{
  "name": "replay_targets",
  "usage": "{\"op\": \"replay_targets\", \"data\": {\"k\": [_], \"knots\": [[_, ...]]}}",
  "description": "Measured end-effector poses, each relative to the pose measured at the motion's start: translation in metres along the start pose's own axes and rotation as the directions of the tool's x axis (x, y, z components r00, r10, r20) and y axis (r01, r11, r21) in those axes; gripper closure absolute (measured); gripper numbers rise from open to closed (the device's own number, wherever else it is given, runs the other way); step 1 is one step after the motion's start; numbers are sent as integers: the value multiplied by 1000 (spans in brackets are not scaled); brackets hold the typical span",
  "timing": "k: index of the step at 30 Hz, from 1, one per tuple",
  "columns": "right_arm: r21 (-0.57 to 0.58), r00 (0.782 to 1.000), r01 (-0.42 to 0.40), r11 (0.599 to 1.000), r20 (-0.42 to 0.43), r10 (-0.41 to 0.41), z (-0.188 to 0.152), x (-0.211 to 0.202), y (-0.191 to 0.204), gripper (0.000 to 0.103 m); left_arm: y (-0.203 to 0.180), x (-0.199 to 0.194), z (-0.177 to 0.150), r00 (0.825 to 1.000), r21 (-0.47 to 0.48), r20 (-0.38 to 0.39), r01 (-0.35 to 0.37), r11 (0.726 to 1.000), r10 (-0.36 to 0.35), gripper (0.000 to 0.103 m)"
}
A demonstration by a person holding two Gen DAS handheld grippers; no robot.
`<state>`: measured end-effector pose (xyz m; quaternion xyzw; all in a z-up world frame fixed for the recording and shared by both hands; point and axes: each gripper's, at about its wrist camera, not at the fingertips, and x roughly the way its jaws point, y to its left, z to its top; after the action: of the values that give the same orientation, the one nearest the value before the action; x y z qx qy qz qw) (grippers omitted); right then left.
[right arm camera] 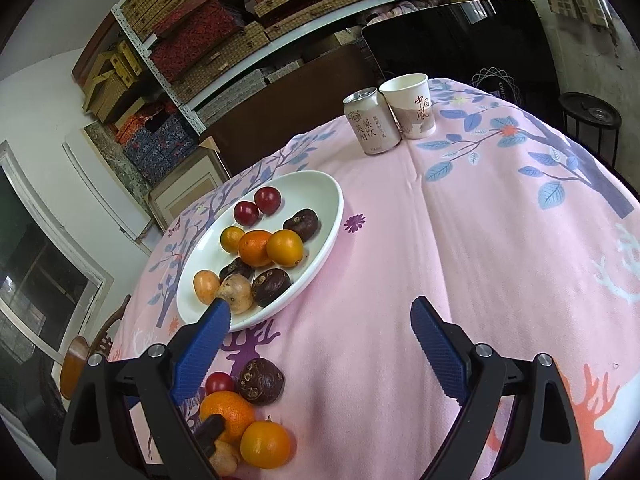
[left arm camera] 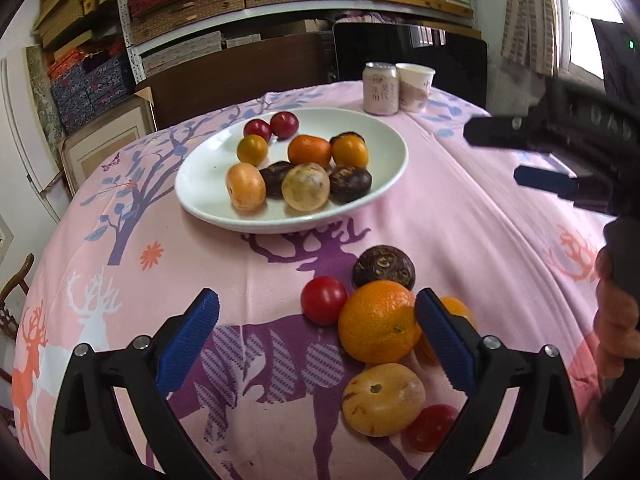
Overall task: Organize fruits
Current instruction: 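Grasp a red plum with the left tool while the right tool grasps a mangosteen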
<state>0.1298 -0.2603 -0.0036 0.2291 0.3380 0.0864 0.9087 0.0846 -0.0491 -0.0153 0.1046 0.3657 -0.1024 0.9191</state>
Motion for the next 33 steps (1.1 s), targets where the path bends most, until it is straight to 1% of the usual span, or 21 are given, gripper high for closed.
{"op": "replay_targets", "data": {"k": [1,6,9,11,12,13,15,16,18,20,23,26,28,31,33], "knots": [[1,1000,-1,1000,1,1,0,0,0,11,1,1,0,1000,-3,-1,2,1000,-2,4],[9,1000,2,1000,-5,-2,1,0,-2,11,11,2,-1,1000,-29,-5,20,999,-21,4],[26,1000,1,1000,-9,-1,2,0,-6,11,23,-4,-4,1000,-46,12,-8,999,9,4],[42,1000,-5,999,-6,5,3,-1,-9,11,36,-6,-8,1000,-80,3,-5,997,5,4],[46,1000,-8,999,-4,8,4,-2,-10,11,43,-7,-11,1000,-99,-5,-15,995,15,4],[48,1000,-11,999,-1,11,4,-3,-10,11,51,-8,-15,999,-119,-12,-33,992,32,4],[49,1000,-15,999,0,15,4,-4,-9,11,64,-10,-20,999,-161,-24,-35,986,31,4],[47,1000,-19,999,0,19,4,-4,-8,11,71,-12,-23,999,-185,-27,-49,981,45,4],[41,1000,-22,999,2,22,4,-5,-7,11,79,-15,-26,997,-204,-25,-81,976,77,4],[33,1000,-23,999,5,23,3,-6,-5,11,84,-18,-29,996,-222,-20,-84,971,82,4],[33,1000,-23,999,1,23,4,-5,-5,11,84,-21,-32,996,-218,-21,-91,972,89,4],[33,1000,-22,999,-3,22,4,-5,-5,11,81,-18,-39,994,-194,-49,-103,975,96,4],[33,1000,-21,999,-5,21,3,-4,-6,11,82,-19,-41,994,-197,-52,-106,975,97,4],[27,1000,-22,999,-6,22,2,-4,-4,11,99,-22,-41,995,-264,-40,-101,959,94,4],[21,1000,-21,1000,-8,22,2,-4,-3,11,112,-20,-43,996,-313,-53,-84,946,71,4]]}}
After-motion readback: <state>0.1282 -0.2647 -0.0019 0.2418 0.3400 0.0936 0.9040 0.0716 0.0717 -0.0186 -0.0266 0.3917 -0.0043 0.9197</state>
